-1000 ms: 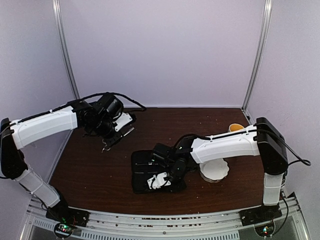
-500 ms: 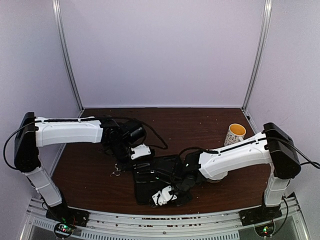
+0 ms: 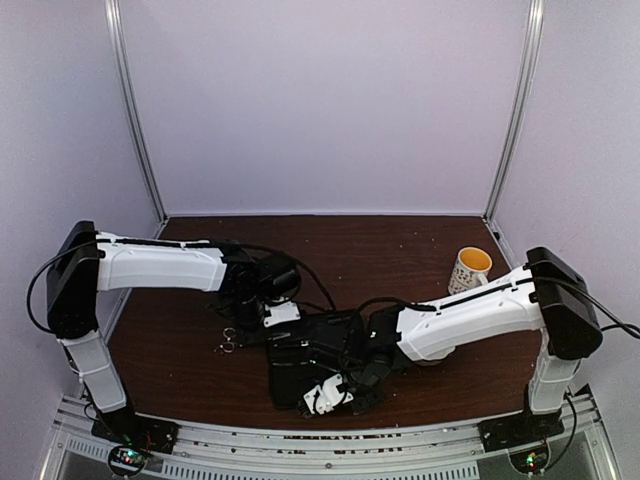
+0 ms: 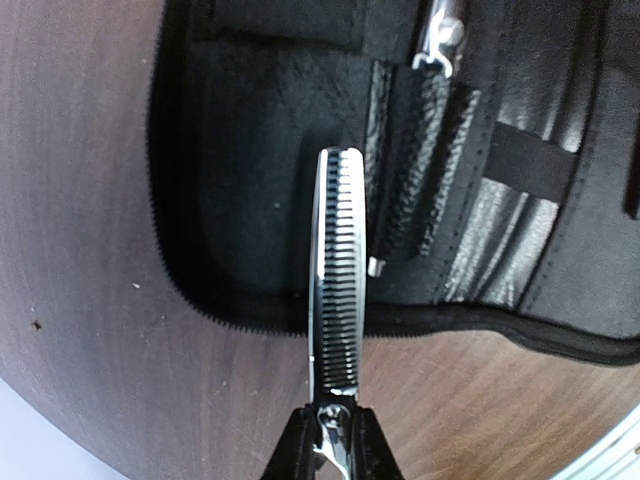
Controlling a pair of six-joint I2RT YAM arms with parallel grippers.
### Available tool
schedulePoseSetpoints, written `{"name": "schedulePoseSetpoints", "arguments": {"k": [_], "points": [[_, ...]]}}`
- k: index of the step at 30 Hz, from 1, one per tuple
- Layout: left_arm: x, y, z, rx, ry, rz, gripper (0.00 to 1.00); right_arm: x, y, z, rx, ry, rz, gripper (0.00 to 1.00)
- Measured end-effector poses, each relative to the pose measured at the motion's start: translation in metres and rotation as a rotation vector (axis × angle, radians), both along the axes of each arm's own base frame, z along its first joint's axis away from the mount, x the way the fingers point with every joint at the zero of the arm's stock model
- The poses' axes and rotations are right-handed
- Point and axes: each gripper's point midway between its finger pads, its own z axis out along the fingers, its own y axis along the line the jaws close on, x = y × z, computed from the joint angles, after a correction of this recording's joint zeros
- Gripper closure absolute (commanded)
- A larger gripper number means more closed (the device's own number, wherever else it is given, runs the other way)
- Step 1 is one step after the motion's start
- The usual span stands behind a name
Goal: Sort the hair-cutting tools
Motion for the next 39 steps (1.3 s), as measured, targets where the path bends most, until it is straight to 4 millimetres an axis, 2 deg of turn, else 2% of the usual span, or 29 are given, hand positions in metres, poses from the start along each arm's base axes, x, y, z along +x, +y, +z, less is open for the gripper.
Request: {"name": "schedulePoseSetpoints", "arguments": {"k": [8,23,32,39], "points": [[0.012,0.001,-0.014,0.066,-0.029,-0.018,1.00,0.000,0.000,-0.001,-0.002,-0.005,0.001,1.00],[0.039,-0.033,-0.014,0.036,-0.080,-0.080,1.00,0.000,0.000,-0.001,-0.008,-0.024,0.006,1.00],[0.040,-0.044,-0.018,-0.002,-0.085,-0.139,1.00,0.000,0.000,-0.002,-0.009,-0.047,0.010,1.00],[0.031,-0.064,-0.023,-0.042,-0.108,-0.210,1.00,0.001,0.000,-0.002,-0.010,-0.051,0.011,1.00]]}}
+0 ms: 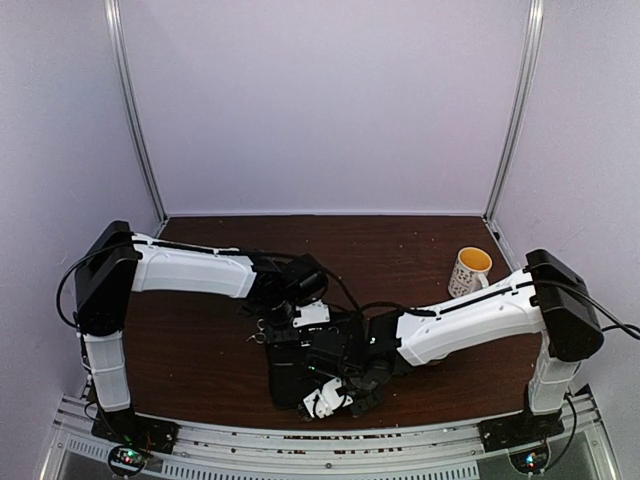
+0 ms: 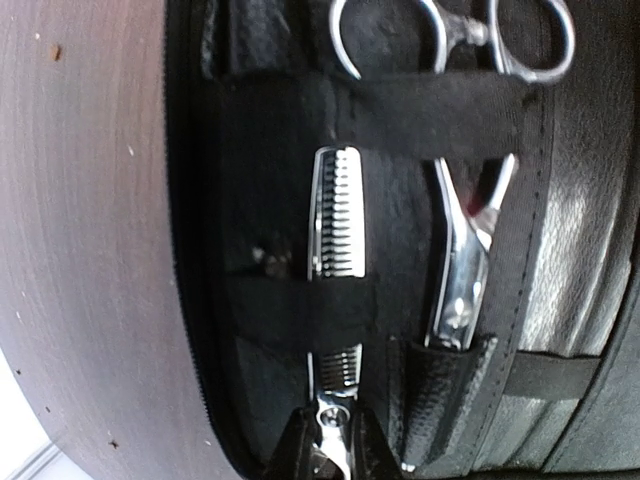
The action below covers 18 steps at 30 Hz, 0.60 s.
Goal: Sort the hair-cutting tools
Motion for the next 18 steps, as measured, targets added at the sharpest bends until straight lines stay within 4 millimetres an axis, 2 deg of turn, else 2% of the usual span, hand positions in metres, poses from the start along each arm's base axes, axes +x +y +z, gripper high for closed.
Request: {"name": "schedulePoseSetpoints", "arguments": {"k": [8,15,18], "points": [[0.003,-0.007,0.002,-0.020,-0.010,-0.008,1.00,0.000,0.000,0.000,-0.004,-0.008,0.002,1.00],[0.014,-0.026,-0.001,-0.061,-0.029,-0.010,1.00,0.000,0.000,0.000,-0.006,-0.011,0.003,1.00],[0.015,-0.027,-0.001,-0.062,-0.032,-0.009,0.86,0.000,0.000,0.000,-0.007,-0.012,0.002,1.00]]}}
